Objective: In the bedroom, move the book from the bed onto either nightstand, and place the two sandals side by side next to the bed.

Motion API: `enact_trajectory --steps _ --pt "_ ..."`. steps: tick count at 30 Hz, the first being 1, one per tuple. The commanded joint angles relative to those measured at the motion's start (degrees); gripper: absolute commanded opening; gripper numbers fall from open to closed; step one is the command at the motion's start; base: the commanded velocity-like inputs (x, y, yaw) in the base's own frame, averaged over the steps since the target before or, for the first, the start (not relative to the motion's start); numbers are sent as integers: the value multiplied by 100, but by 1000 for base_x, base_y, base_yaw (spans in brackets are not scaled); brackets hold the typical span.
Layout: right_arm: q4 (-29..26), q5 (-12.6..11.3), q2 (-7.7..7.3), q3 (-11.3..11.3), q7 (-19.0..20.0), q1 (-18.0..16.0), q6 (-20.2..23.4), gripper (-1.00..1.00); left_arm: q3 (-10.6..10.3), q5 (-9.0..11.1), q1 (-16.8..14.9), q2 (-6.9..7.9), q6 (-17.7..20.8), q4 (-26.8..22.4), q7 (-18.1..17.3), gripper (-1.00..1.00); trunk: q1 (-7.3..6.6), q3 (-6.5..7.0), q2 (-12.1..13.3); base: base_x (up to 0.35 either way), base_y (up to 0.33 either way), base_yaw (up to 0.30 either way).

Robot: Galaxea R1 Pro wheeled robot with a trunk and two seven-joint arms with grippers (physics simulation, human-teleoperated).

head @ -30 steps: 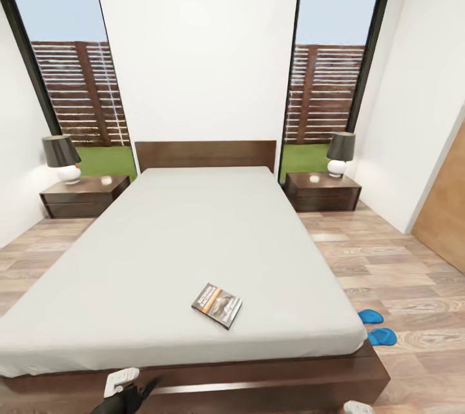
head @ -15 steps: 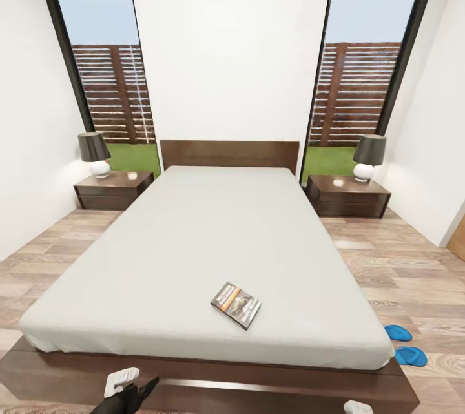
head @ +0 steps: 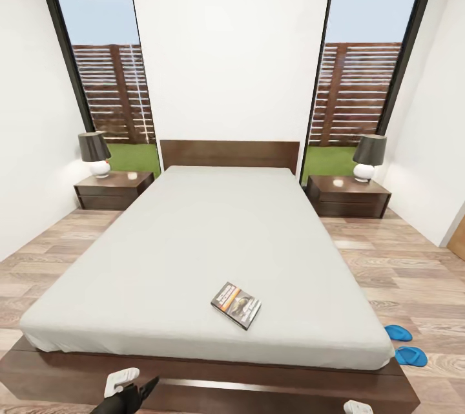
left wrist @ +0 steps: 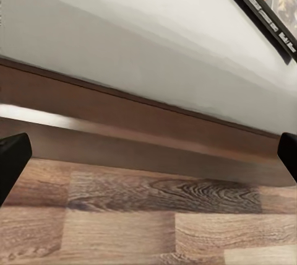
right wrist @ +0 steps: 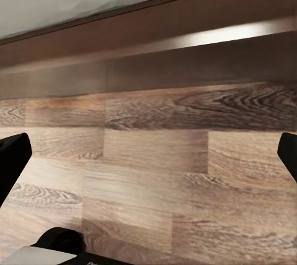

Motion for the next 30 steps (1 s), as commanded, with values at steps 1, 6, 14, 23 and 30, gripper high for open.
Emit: enact_trajectory --steps 1,6,14,23,30 --pt "9 -34 -2 14 21 -5 -14 100 -14 43 -5 3 -11 11 -23 100 0 -6 -3 0 0 0" --pt "9 -35 -10 11 27 -5 -14 100 -16 41 -5 1 -11 13 -23 100 0 -6 -3 0 0 0" --pt "8 -35 -11 11 33 -5 -14 100 -16 43 -5 1 -11 12 -23 100 0 -6 -3 0 0 0" --pt "9 -35 -11 12 34 -5 -14 100 -15 43 -5 3 -11 11 -23 100 0 -6 -3 0 0 0" --pt "10 -35 -11 11 32 -4 -14 100 -16 42 -5 2 -11 9 -23 100 -22 12 37 0 0 0"
